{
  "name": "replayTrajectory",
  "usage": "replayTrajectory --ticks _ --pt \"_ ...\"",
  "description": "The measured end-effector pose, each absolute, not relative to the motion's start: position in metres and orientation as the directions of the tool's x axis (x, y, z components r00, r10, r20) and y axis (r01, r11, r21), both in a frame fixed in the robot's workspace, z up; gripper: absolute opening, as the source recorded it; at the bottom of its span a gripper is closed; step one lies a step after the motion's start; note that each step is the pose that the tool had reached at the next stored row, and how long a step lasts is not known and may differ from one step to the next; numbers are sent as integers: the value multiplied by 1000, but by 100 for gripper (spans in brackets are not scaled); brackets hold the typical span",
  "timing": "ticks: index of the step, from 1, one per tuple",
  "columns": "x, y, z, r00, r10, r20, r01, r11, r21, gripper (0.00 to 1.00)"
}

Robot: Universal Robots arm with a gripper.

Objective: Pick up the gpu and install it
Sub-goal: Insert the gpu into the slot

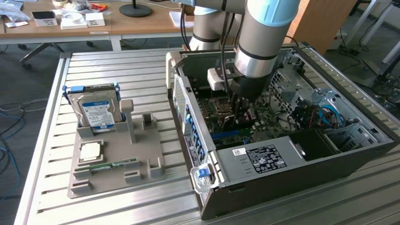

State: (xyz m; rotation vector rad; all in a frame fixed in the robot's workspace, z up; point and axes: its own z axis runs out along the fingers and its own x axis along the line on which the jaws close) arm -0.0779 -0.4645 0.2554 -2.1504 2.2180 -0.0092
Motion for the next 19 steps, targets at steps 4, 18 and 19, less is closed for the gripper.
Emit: replayTrajectory --ticks 4,18,19 --pt "-78 -464 254 -31 -999 -33 -999 32 -41 27" --pt "-79 -465 252 -31 -999 -33 -999 32 -40 27" --pt "-79 -464 252 -31 -999 -33 -999 32 -41 27"
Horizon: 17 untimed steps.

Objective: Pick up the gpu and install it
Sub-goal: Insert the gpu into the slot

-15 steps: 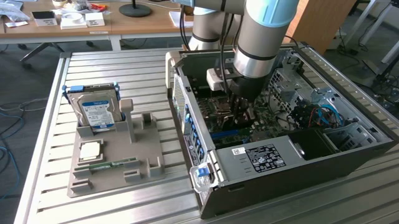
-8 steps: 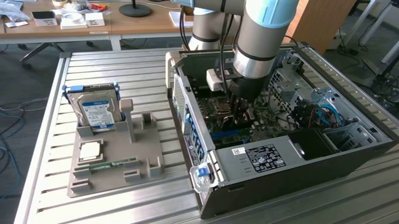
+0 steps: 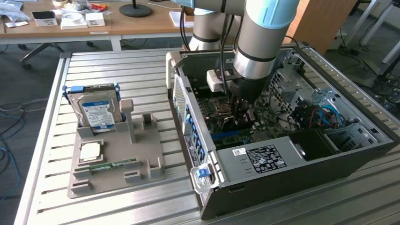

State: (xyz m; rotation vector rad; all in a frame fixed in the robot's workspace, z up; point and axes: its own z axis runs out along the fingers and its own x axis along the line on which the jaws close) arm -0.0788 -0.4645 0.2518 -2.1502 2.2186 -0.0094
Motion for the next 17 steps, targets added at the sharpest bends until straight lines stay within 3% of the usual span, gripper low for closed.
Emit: replayTrajectory --ticks 17 --pt "-80 -465 248 -31 -999 -34 -999 32 -41 27"
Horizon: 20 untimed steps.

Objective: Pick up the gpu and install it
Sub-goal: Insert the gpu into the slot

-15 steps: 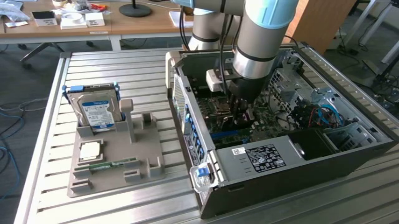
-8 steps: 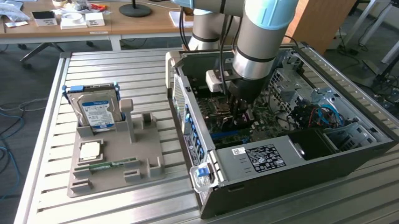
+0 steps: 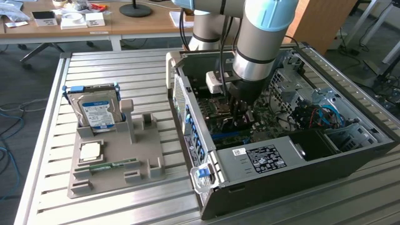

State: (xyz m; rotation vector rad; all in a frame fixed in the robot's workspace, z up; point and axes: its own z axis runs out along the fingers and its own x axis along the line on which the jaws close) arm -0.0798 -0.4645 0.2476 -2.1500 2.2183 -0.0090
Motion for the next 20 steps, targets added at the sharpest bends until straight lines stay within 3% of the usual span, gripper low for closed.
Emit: replayTrajectory --ticks 20 --pt "-80 -464 243 -31 -999 -34 -999 32 -41 27"
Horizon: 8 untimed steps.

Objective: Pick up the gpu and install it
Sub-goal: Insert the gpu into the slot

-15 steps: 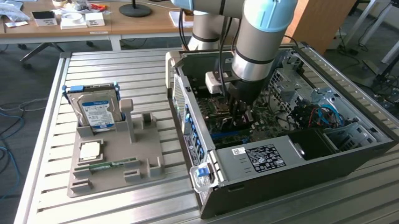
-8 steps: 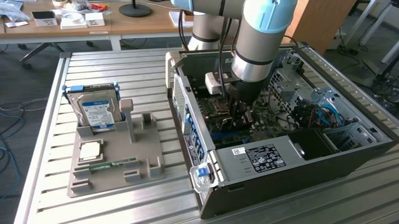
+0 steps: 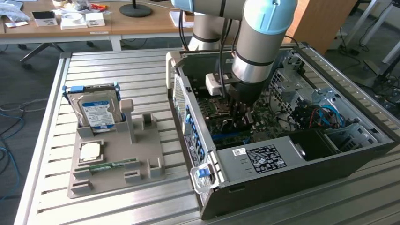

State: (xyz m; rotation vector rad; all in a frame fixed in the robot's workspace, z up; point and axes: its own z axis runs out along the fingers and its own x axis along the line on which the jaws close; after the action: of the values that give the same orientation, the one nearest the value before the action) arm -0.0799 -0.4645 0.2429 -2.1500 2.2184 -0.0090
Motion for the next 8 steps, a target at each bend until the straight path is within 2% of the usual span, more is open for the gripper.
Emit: replayTrajectory --ticks 8 --pt "-80 -465 242 -31 -999 -33 -999 32 -41 27"
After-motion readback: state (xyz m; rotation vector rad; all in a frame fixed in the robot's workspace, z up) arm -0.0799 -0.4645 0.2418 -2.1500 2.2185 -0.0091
